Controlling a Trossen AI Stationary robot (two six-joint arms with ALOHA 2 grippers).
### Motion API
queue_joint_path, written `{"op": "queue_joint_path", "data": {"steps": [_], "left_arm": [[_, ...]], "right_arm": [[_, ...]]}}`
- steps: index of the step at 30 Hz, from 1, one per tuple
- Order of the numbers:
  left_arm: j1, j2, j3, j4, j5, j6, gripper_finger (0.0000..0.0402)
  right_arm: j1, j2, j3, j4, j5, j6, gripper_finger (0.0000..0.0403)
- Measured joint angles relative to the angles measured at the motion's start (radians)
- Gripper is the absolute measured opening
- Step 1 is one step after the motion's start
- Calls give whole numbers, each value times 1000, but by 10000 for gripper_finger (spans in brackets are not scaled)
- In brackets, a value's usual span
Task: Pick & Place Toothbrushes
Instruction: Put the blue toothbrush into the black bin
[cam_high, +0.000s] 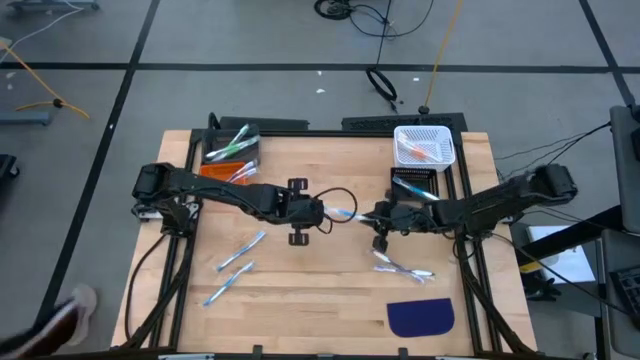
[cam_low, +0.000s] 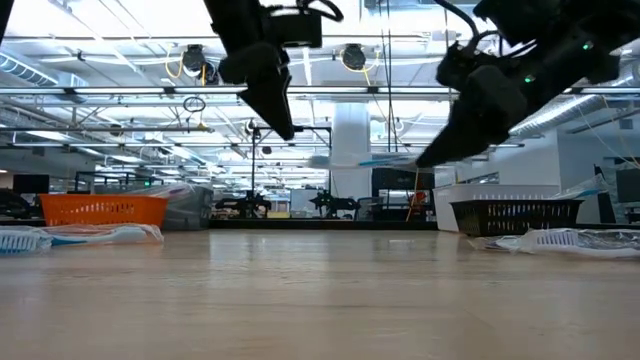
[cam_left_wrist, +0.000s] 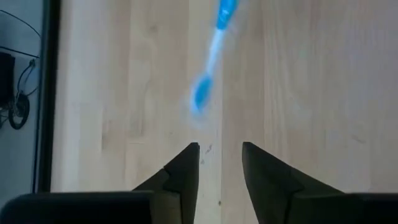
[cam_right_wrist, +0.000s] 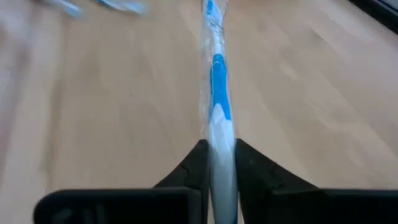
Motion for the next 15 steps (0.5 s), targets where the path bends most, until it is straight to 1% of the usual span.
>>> {"op": "queue_joint_path", "data": {"steps": [3,8,11,15], "left_arm": [[-6,-24,0,0,0,-11,128],[-12,-27,0,13,1,-27,128],[-12,-20,1,24,1,-40,129],[-12,-16,0,21,2,-54,129]], "right_arm": [[-5,-110,0,-180,45,39,38],[-27,-287,0,-455,59,131,38],[-28,-385,0,-621,99,178,38],[-28,-502,0,-754,106,243,38]]}}
